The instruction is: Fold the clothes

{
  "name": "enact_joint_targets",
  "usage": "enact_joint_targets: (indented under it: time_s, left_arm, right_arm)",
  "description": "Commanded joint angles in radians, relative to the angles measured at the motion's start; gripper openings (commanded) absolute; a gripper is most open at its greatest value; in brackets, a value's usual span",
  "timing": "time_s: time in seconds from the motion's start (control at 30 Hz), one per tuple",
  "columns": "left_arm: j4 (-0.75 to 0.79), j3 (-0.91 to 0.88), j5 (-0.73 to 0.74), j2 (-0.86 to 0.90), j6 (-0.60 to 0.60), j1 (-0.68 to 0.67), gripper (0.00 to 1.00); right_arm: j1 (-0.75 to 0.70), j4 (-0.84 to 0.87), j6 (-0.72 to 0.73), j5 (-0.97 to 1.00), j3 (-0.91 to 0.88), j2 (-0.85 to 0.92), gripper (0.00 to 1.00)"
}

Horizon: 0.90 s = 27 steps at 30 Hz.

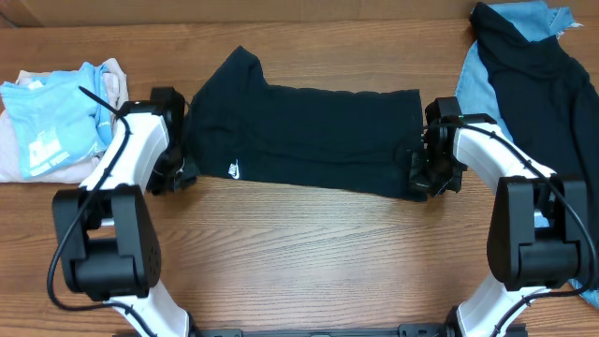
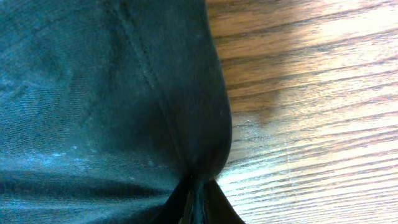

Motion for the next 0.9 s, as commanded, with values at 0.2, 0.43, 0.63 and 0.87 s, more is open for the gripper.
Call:
enact_joint_targets:
  time_s: [0.2, 0.43, 0.63, 0.87]
  left_arm:
    - [0.117, 0.013, 0.078, -0.059, 0.008, 0.005, 0.69]
    - [0.179, 0.007, 0.083, 0.026, 0.008, 0.005, 0.68]
    - [0.233, 0.007, 0.077, 0.088, 0.008, 0.005, 0.62]
    - [0.203, 0.007, 0.01, 0.102, 0.023, 0.005, 0.04]
  right_arm:
    - [-0.003, 0.006, 0.008, 0.047, -0.036, 0.029, 0.1]
    - [-0.003, 0.005, 0.008, 0.047, -0.036, 0.029, 0.1]
    - [-0.003, 0.005, 0.008, 0.047, -0.036, 0.029, 0.1]
    - [-0.003, 0.004, 0.008, 0.047, -0.036, 0.029, 0.1]
